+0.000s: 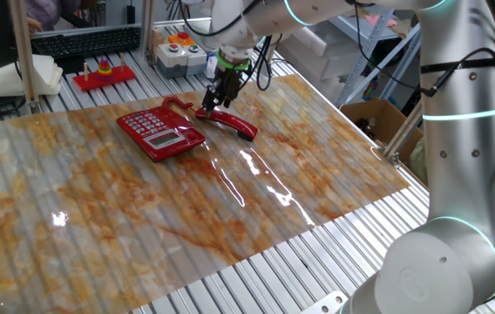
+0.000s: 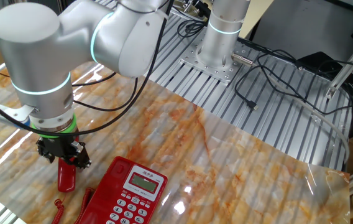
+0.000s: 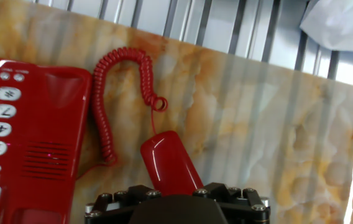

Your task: Place the handset of the telephone on the corresponding phone cradle

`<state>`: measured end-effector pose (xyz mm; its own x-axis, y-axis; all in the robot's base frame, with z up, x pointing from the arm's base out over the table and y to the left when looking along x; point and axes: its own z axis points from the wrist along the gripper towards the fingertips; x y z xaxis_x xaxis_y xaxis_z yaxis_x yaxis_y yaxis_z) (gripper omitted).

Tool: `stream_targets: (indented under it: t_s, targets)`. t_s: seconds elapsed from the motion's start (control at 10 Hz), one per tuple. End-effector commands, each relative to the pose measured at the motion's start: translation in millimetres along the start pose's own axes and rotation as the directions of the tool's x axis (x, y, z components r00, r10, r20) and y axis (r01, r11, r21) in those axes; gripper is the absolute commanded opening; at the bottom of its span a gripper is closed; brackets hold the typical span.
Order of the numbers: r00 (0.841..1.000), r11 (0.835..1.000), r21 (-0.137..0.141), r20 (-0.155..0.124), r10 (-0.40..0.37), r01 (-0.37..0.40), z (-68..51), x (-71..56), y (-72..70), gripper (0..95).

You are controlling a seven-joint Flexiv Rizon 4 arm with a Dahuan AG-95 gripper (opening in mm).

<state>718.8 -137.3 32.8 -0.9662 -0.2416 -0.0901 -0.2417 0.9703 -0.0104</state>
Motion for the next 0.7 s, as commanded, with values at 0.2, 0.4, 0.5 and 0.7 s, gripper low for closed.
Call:
stream_targets:
  t_s: [0.2, 0.4, 0.5, 0.7]
  targets:
    - [1.0, 1.0, -0.001, 0.003, 0.003, -0.003, 8.9, 3.3, -0.1, 76.0]
    - [1.0, 1.0, 0.001, 0.001, 0.003, -0.003, 9.5, 3.8, -0.1, 76.0]
    - [1.0, 1.0, 0.001, 0.0, 0.006, -0.006, 9.5, 3.8, -0.1, 76.0]
    - [1.0, 1.0, -0.01, 0.002, 0.006, -0.006, 9.8, 4.6, 0.5, 38.0]
